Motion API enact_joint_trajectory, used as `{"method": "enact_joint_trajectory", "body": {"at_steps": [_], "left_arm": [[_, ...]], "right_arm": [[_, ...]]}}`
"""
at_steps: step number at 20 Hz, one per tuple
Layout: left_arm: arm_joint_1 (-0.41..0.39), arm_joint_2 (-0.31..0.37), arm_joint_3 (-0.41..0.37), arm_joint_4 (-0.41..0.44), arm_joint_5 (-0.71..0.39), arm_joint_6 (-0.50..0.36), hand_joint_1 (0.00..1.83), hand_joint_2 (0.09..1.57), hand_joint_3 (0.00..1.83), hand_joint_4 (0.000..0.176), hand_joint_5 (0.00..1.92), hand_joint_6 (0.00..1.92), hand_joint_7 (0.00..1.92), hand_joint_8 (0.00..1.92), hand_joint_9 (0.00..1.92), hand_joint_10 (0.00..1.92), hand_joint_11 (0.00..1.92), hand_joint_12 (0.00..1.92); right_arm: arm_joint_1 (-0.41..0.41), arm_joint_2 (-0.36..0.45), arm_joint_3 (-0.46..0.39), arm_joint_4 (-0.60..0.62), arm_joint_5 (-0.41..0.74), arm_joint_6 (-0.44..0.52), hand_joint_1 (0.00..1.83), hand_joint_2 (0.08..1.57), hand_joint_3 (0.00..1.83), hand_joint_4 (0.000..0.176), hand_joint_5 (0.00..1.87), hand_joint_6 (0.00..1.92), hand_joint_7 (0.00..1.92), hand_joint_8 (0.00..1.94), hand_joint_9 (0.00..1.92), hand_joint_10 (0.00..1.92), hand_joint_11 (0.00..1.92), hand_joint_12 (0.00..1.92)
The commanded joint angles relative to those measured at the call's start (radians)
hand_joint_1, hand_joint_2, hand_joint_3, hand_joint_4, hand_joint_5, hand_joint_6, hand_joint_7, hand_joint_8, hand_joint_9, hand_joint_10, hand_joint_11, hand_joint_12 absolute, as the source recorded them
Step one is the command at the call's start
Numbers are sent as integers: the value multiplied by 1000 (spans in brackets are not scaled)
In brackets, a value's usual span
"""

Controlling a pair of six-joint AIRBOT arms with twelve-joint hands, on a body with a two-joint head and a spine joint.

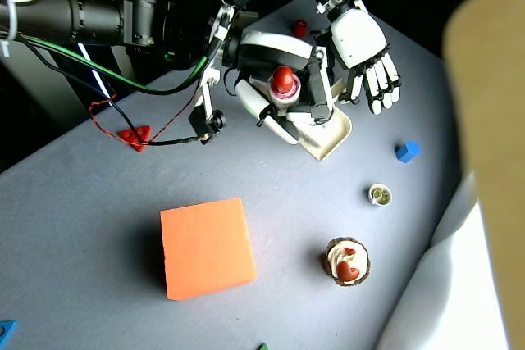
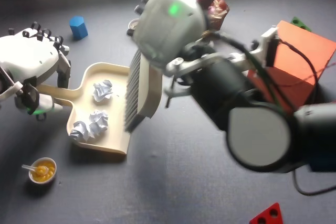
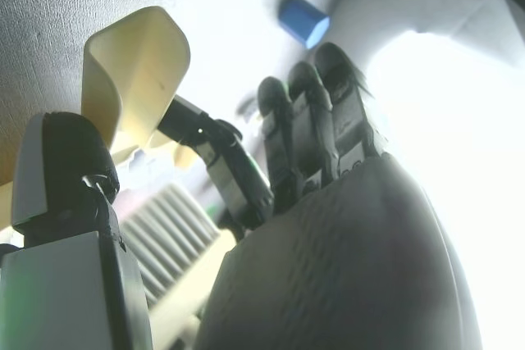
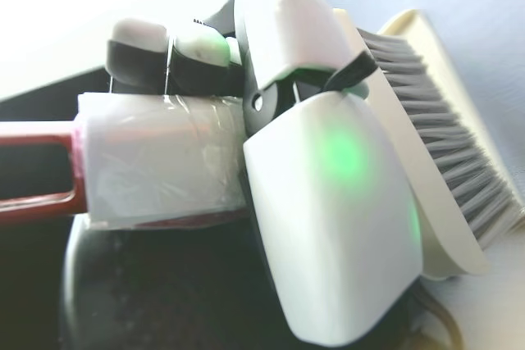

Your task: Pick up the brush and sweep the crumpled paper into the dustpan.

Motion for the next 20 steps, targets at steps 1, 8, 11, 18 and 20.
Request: {"method": "enact_joint_trajectory", "body": {"at_steps": [1, 8, 11, 18, 20], "left_arm": [[-8, 16, 4, 26, -111, 0, 1085, 1097, 1, 25, 1024, 910, 342, 1, 224, 3, 0, 441], [-16, 23, 1, 29, -117, 0, 1072, 1104, 1, 47, 1007, 937, 312, 1, 186, 0, 0, 380], [-28, 25, 1, 35, -115, 1, 1089, 1088, 0, 31, 1041, 881, 339, 4, 213, 3, 4, 409], [-33, 21, -1, 35, -118, 3, 807, 939, 0, 82, 417, 0, 213, 0, 178, 0, 1, 343], [-30, 21, -1, 34, -120, 3, 776, 931, 0, 91, 361, 0, 185, 0, 163, 1, 0, 332]], "right_arm": [[34, 25, -14, -89, -63, 21, 1575, 1182, 0, 165, 966, 1921, 942, 1941, 1090, 1921, 1124, 1921], [46, 126, -82, -92, -62, 69, 1559, 1170, 0, 160, 990, 1921, 1004, 1941, 1131, 1921, 1146, 1921], [24, 151, -89, -92, -48, 45, 1557, 1169, 1, 166, 1002, 1921, 1023, 1941, 1132, 1921, 1137, 1921], [13, 170, -100, -187, -31, 9, 1541, 1200, 2, 163, 967, 1921, 978, 1941, 1093, 1921, 1112, 1921], [13, 170, -103, -195, -26, 7, 1460, 1168, 0, 155, 976, 1921, 985, 1941, 1096, 1921, 1115, 1921]]}}
